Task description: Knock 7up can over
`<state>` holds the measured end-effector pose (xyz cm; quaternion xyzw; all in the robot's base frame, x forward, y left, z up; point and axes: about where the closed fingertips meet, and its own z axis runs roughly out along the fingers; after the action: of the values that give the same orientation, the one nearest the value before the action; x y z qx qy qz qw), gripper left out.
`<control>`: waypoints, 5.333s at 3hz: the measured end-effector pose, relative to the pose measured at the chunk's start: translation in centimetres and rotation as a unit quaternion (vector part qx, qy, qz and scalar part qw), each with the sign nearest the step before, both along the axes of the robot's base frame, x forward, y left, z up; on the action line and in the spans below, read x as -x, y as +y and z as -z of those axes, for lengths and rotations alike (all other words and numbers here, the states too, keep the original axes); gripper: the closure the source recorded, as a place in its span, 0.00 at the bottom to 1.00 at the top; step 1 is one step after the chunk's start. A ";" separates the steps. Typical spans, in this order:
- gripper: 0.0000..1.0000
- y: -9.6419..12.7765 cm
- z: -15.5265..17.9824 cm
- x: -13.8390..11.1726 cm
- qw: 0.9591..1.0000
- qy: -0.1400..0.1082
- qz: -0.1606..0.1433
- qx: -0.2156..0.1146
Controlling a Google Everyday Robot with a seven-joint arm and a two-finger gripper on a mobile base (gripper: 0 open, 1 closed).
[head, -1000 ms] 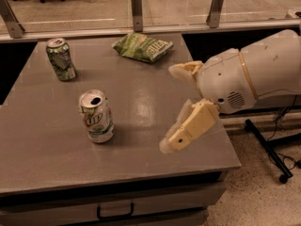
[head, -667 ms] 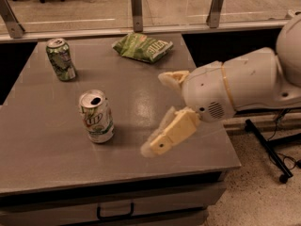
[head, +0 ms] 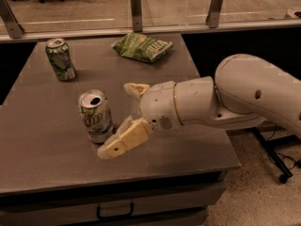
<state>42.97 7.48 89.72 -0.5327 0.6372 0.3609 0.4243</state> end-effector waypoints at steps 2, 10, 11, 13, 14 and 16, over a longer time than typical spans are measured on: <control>0.41 8.0 0.6 -1.1 0.995 -0.032 -0.067 -0.067; 0.59 0.1 5.4 -5.4 0.855 -0.040 -0.086 0.509; 0.36 -1.0 5.6 -5.8 0.851 -0.039 -0.066 0.520; 0.00 -2.2 5.0 -6.2 0.857 -0.030 -0.042 0.513; 0.00 -2.4 4.8 -6.3 0.860 -0.030 -0.036 0.509; 0.00 -6.0 3.6 -7.5 0.891 -0.029 0.009 0.452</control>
Offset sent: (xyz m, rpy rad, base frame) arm 0.0164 0.1224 -0.0102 0.2146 -0.0906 0.2202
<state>50.45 1.44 86.10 -0.6717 0.7235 0.0143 0.1588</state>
